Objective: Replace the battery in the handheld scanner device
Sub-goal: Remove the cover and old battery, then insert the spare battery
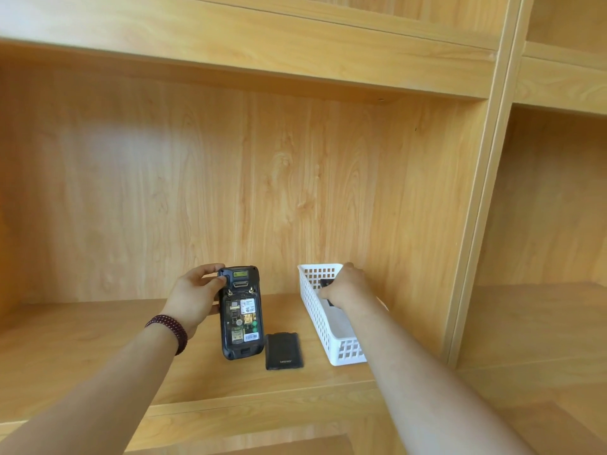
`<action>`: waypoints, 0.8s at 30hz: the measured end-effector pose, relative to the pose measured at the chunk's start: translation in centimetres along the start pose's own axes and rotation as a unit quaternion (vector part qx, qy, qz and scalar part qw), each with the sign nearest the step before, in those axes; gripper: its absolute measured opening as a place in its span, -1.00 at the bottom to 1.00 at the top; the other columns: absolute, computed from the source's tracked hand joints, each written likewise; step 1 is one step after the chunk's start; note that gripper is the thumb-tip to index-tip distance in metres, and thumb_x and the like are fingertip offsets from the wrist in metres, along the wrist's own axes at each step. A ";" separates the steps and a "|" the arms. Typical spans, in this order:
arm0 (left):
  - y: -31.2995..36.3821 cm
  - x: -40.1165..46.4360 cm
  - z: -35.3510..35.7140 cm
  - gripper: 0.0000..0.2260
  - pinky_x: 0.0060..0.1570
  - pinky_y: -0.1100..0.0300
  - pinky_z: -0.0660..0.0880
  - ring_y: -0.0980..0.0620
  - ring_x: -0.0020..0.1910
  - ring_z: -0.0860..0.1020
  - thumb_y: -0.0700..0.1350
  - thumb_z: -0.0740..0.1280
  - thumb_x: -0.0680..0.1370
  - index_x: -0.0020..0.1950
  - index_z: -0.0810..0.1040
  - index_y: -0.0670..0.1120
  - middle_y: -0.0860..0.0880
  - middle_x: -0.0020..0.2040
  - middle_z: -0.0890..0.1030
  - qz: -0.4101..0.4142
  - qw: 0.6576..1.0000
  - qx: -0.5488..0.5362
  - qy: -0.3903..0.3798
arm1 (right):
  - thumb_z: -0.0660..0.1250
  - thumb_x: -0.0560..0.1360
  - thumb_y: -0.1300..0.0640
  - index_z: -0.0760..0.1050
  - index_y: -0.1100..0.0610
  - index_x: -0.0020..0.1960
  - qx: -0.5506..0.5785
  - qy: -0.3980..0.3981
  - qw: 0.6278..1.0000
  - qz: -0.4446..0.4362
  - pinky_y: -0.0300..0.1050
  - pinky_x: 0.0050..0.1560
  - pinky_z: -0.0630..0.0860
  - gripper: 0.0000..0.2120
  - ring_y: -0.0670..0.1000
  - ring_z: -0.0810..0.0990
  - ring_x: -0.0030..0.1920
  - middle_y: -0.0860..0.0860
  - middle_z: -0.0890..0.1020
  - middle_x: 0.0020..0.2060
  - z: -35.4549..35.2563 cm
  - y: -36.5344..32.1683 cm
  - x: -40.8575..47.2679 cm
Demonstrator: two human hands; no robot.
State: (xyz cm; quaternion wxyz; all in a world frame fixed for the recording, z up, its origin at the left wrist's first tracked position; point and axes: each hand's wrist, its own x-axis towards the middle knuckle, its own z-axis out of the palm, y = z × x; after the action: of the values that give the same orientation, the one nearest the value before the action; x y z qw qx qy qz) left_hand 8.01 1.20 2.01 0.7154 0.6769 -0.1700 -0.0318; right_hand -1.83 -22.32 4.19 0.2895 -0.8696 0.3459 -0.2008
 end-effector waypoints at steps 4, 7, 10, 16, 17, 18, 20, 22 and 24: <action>0.0 0.1 -0.4 -0.82 -0.16 0.01 0.60 -0.10 -0.11 0.64 -0.25 0.27 0.60 0.19 0.53 -0.11 -0.17 -0.02 0.67 -0.004 1.000 0.005 0.006 | 0.38 0.38 0.15 0.52 0.15 -0.12 -0.068 -0.063 0.996 0.012 -0.20 -0.35 0.41 -0.89 0.02 0.58 -0.29 0.01 0.60 -0.28 0.7 0.5 0.2; -0.1 0.0 -0.7 -0.82 -0.18 0.01 0.60 -0.11 -0.11 0.64 -0.25 0.27 0.60 0.19 0.53 -0.12 -0.18 -0.01 0.67 -0.007 1.000 0.005 0.006 | 0.36 0.44 0.15 0.44 0.13 -0.23 -0.099 -0.081 0.991 0.035 -0.17 -0.42 0.32 -0.87 -0.02 0.48 -0.37 -0.01 0.53 -0.34 1.2 1.1 0.4; 0.0 -0.2 -0.9 -0.82 -0.22 0.04 0.59 -0.09 -0.13 0.63 -0.25 0.27 0.60 0.19 0.53 -0.12 -0.18 -0.02 0.67 -0.008 1.000 0.011 0.008 | 0.38 0.47 0.14 0.40 0.11 -0.25 -0.093 -0.098 0.987 0.090 -0.17 -0.47 0.27 -0.81 -0.04 0.44 -0.40 -0.02 0.50 -0.34 1.9 1.2 0.4; 0.4 -0.6 -0.7 -0.83 -0.23 0.04 0.60 -0.08 -0.13 0.64 -0.25 0.27 0.60 0.17 0.54 -0.11 -0.16 -0.03 0.68 -0.003 1.000 0.014 0.008 | 0.29 0.50 0.25 0.37 0.14 -0.32 -0.123 -0.151 0.971 0.136 -0.26 -0.37 0.32 -0.76 -0.07 0.34 -0.44 -0.02 0.40 -0.42 2.0 1.1 0.3; 0.5 -0.6 -0.7 -0.83 -0.22 0.04 0.60 -0.08 -0.14 0.64 -0.25 0.27 0.60 0.17 0.54 -0.11 -0.16 -0.03 0.68 -0.003 1.000 0.014 0.007 | 0.28 0.50 0.25 0.36 0.13 -0.34 -0.134 -0.155 0.970 0.131 -0.25 -0.38 0.31 -0.75 -0.07 0.33 -0.44 -0.02 0.40 -0.43 1.9 1.0 0.3; 0.5 -0.7 -0.7 -0.83 -0.22 0.04 0.60 -0.08 -0.14 0.64 -0.25 0.27 0.60 0.17 0.54 -0.11 -0.16 -0.03 0.68 -0.002 1.000 0.012 0.006 | 0.29 0.50 0.24 0.37 0.13 -0.33 -0.147 -0.159 0.968 0.127 -0.24 -0.37 0.31 -0.76 -0.07 0.34 -0.43 -0.02 0.40 -0.42 1.9 1.0 0.3; 0.7 -0.8 -0.6 -0.83 -0.21 0.04 0.60 -0.08 -0.13 0.64 -0.26 0.27 0.60 0.17 0.53 -0.10 -0.16 -0.02 0.68 -0.002 1.000 0.009 0.002 | 0.30 0.51 0.20 0.41 0.14 -0.27 -0.169 -0.163 0.965 0.120 -0.25 -0.35 0.33 -0.81 -0.06 0.38 -0.40 -0.01 0.44 -0.37 2.0 1.0 0.4; 0.8 -0.9 -0.6 -0.83 -0.21 0.04 0.61 -0.09 -0.13 0.64 -0.25 0.27 0.60 0.17 0.53 -0.10 -0.16 -0.03 0.68 -0.002 1.000 0.007 -0.001 | 0.31 0.51 0.17 0.45 0.15 -0.21 -0.181 -0.166 0.963 0.109 -0.23 -0.40 0.32 -0.87 -0.06 0.41 -0.39 -0.01 0.46 -0.36 1.9 0.9 0.3; 1.0 -0.9 -0.7 -0.83 -0.20 0.04 0.61 -0.10 -0.12 0.65 -0.25 0.27 0.60 0.17 0.53 -0.10 -0.16 -0.03 0.68 -0.002 1.000 0.006 -0.005 | 0.31 0.50 0.15 0.52 0.16 -0.05 -0.186 -0.161 0.966 0.078 -0.19 -0.33 0.39 -0.92 -0.02 0.50 -0.31 0.01 0.52 -0.28 1.3 0.5 0.1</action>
State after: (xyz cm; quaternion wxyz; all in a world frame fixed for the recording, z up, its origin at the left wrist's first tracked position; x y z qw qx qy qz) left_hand 7.19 2.17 2.75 0.7104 0.6813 -0.1727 -0.0356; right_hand -1.32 -22.21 2.89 0.1895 -0.8994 0.3926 0.0329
